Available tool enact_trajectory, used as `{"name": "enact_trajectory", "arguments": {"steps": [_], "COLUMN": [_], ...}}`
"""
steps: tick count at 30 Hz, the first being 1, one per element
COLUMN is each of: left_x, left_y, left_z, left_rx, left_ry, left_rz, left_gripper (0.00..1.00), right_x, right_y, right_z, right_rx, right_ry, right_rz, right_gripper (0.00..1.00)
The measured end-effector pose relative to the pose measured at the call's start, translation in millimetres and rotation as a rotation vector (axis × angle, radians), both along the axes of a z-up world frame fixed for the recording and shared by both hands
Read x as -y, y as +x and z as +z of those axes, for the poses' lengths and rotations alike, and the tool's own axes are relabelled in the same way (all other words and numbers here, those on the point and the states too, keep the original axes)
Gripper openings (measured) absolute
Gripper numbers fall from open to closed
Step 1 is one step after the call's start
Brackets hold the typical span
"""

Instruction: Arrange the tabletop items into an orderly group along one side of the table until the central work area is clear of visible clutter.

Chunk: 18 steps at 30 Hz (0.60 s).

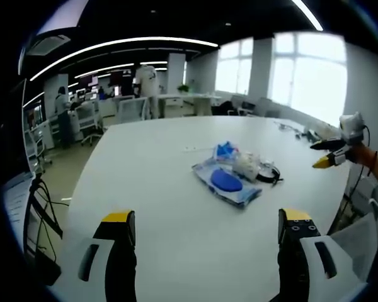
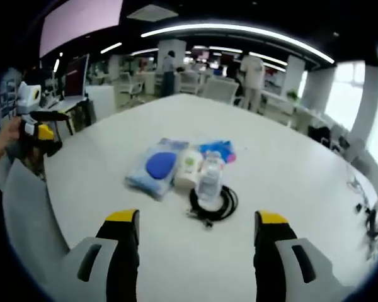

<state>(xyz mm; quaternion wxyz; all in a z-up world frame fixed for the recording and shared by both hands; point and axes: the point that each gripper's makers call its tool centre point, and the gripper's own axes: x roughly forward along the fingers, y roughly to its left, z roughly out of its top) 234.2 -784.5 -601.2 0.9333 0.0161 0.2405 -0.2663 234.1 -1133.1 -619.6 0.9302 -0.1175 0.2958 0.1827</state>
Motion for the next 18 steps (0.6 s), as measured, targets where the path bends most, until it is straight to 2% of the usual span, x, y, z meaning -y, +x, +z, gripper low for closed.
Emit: {"name": "enact_trajectory", "arguments": {"steps": [7, 18], "left_x": [0.3, 0.6], "left_y": [3.3, 4.8], "left_z": [-1.7, -7.6], "left_rx": [-0.005, -0.022], "left_ry": [-0.005, -0.003], "left_rz": [0.009, 0.009], "left_gripper": [0.92, 0.92], "right_x": [-1.7, 2.3], "right_y": [21.8, 56.9], "right_z": [-5.2, -14.1], "right_rx": [-0.005, -0.03], "right_ry": [-0.021, -0.011], "right_rz": [0.036, 0.042], "right_gripper": [0.72, 0.7]}}
